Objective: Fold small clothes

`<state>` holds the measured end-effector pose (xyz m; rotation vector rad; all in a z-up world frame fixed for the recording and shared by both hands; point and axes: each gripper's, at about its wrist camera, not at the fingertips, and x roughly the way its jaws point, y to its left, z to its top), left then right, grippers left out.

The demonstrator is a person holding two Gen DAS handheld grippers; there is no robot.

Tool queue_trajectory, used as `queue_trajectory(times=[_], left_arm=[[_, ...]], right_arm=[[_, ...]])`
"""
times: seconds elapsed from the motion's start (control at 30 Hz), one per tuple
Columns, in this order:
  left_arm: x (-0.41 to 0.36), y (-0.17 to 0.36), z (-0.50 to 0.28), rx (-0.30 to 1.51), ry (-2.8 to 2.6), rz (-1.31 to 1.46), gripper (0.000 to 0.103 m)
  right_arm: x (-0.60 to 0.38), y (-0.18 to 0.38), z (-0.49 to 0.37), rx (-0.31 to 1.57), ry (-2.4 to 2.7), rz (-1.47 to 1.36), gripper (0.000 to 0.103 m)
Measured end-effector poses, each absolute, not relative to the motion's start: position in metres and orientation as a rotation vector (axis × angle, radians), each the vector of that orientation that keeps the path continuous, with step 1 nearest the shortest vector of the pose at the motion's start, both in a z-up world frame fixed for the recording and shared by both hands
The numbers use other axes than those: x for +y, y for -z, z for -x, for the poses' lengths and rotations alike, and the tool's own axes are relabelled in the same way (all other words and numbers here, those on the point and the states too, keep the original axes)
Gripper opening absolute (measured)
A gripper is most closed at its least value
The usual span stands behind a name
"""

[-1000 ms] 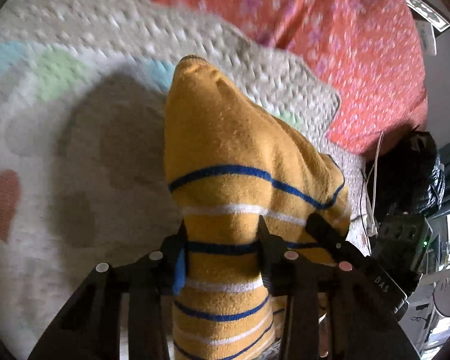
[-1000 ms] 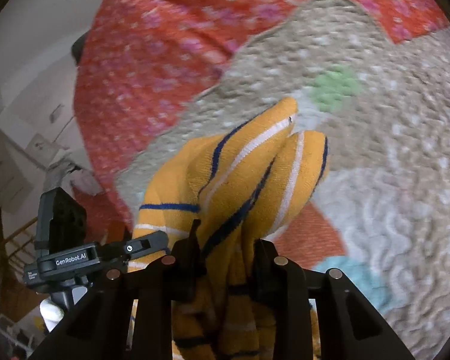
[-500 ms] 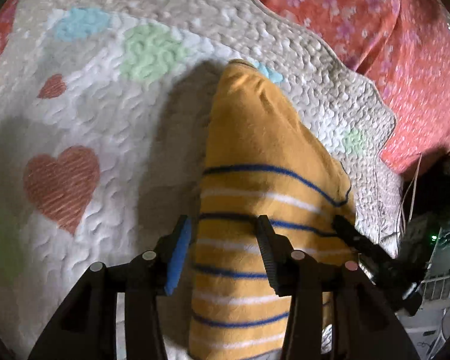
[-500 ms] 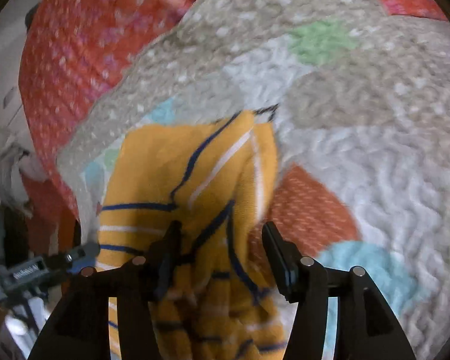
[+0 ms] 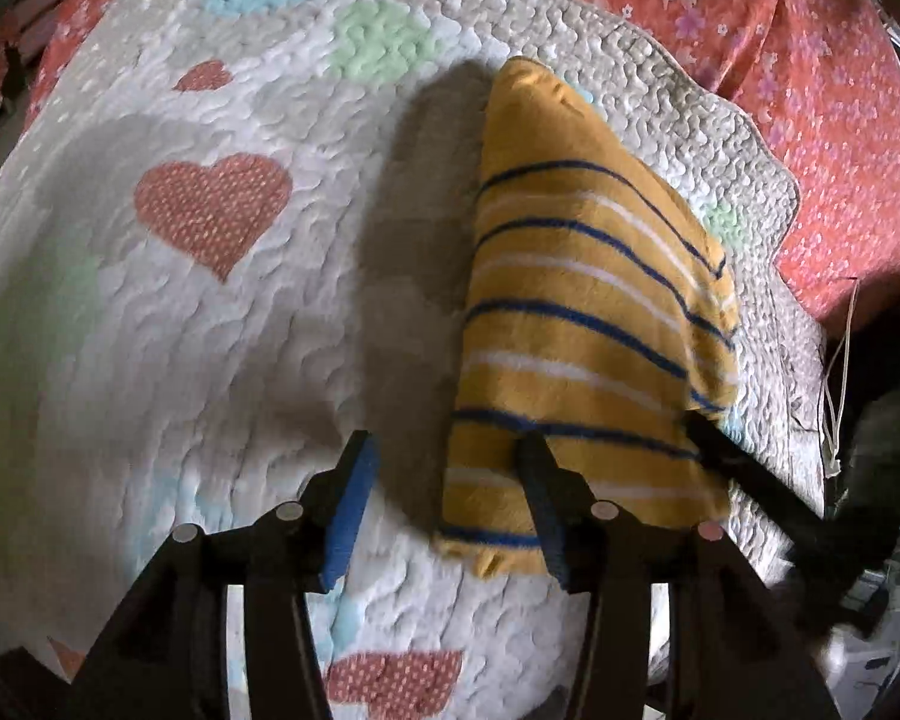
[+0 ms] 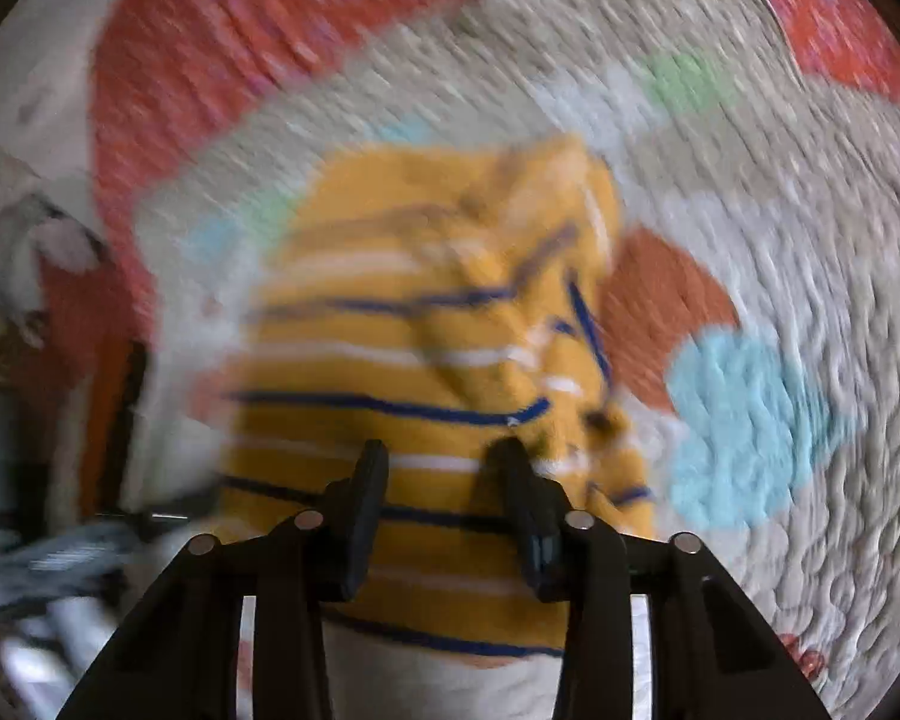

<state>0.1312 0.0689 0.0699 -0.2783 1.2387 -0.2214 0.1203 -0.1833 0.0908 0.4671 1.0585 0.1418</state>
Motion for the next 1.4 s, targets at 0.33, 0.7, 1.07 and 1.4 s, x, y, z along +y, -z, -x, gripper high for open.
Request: queue_trajectory(times=[0.33,0.7,1.07,1.4], left_arm=[[0.076,-0.125,-0.079,1.035,0.156,0.151,0.051],[0.058,-0.169,0.027,0.657,-0.041,-0.048,0.095],[0.055,-0.189,0.036,0.704,-0.005,-0.044,0.103],[0.077,-0.153,0.012,0.847,-0.050,0.038,0.103]], right_arm=[[-0.207,-0.142,-0.067,0.966,-0.002,-0.458,0.044],[-0.192,-0.122,0.028,1.007,0.045,-0.358,0.050],[-0.213,-0.107,-0.059,1.032,0.031,-0.504,0.058],[-0.242,-0.092,-0.079,1.113,0.095,-0.427,0.002]])
